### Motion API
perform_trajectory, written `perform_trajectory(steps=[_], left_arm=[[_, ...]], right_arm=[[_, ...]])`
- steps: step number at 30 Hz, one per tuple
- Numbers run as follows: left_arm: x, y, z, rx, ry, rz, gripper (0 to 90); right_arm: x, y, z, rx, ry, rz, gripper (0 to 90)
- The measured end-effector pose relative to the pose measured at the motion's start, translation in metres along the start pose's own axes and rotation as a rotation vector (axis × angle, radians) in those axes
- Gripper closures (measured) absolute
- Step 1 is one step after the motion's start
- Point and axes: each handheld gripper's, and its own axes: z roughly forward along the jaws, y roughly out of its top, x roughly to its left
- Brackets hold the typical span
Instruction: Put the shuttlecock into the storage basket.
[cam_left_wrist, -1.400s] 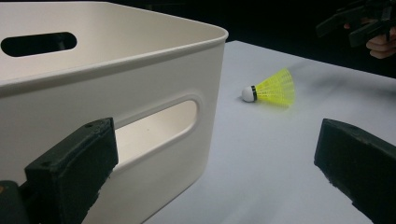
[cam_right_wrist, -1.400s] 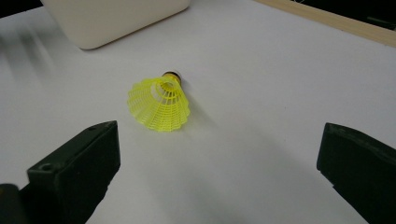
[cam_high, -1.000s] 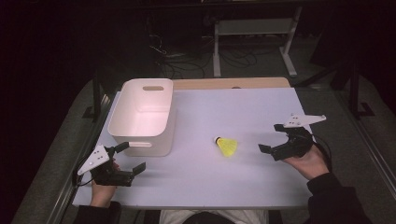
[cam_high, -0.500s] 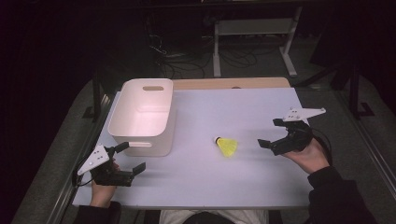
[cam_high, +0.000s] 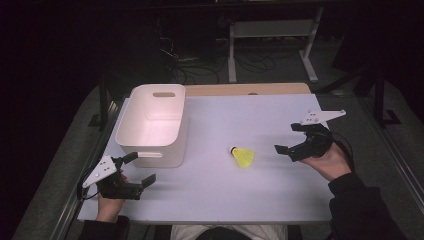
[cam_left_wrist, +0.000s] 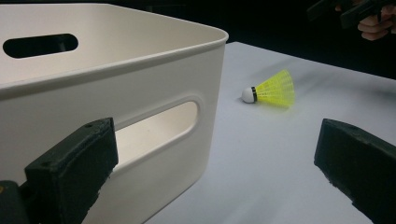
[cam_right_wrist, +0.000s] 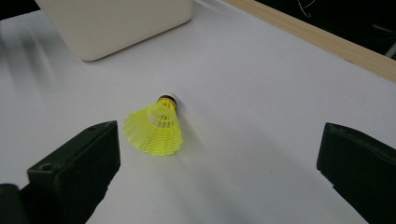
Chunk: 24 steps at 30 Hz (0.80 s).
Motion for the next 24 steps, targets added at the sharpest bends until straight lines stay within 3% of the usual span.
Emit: perform_trajectory(steps=[24], left_arm=[[0.0,0.0,0.0,0.001,-0.003,0.001,0.0]], right_arm=[[0.0,0.025,0.013,0.049,0.021,-0.041,0.0]])
